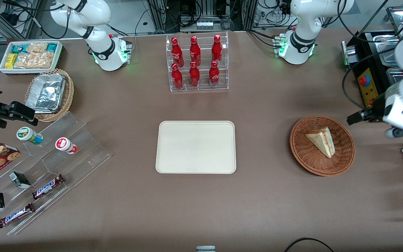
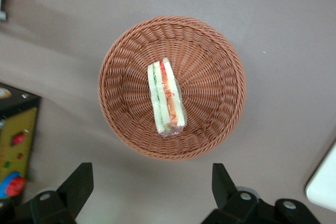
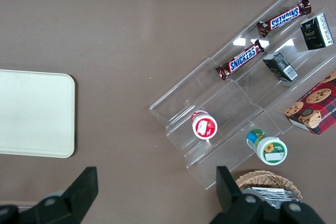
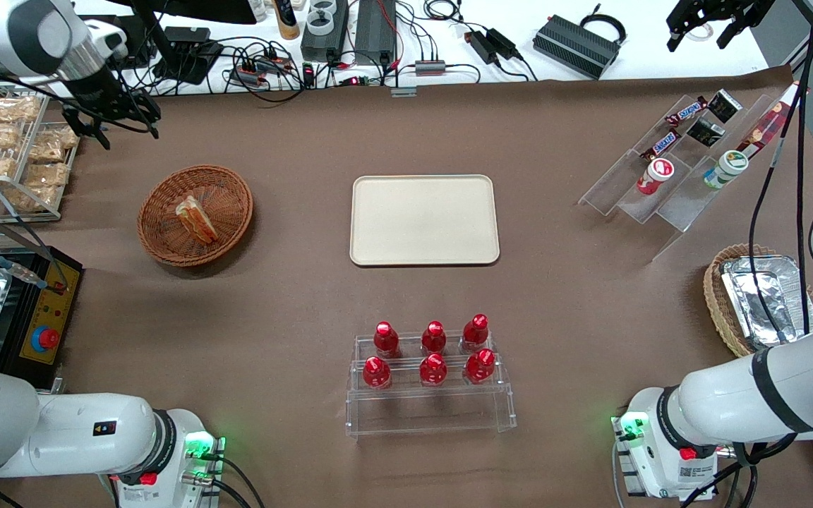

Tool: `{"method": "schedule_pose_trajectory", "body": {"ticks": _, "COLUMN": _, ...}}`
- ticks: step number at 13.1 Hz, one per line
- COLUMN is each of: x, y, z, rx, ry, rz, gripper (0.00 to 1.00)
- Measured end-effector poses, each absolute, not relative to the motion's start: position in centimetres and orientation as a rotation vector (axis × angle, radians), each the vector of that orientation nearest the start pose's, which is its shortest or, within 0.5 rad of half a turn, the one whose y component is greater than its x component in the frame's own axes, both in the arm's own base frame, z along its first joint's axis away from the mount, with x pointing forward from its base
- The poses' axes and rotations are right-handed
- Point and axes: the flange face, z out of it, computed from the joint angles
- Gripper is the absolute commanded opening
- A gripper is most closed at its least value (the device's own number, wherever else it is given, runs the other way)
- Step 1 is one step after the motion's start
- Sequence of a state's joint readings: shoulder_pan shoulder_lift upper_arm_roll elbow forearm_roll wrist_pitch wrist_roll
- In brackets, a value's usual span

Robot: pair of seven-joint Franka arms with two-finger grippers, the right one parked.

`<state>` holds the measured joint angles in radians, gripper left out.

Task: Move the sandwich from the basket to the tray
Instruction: 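Move the left gripper over the wicker basket toward the sandwich, then lower the left gripper and grasp the wrapped sandwich in the basket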

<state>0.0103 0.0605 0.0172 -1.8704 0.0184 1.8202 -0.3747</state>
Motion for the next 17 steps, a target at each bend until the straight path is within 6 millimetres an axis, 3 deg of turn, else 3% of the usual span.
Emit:
{"method": "schedule_pose_trajectory", "body": {"ticks": 2, "x": 57.2, "y": 1.5, "z": 43.9, "rx": -2.98, "ry": -0.801, "rz": 0.189, "gripper": 0.95}}
{"method": "schedule_pose_trajectory", "body": {"ticks": 6, "x": 57.9, "y": 1.9, "z": 38.7, "rx": -2.901, "ry": -1.071, "rz": 0.118, "gripper": 0.98}}
{"method": "schedule_pose_trajectory", "body": {"ticks": 14, "x": 56.6, "y": 1.7, "z": 27.4, "rx": -2.841, "ry": -1.092, "rz": 0.275, "gripper": 0.98}}
{"method": "schedule_pose_trajectory", "body": {"ticks": 17, "x": 55.5, "y": 1.4, "z": 24.3, "rx": -2.851, "ry": -1.088, "rz": 0.252, "gripper": 0.87}}
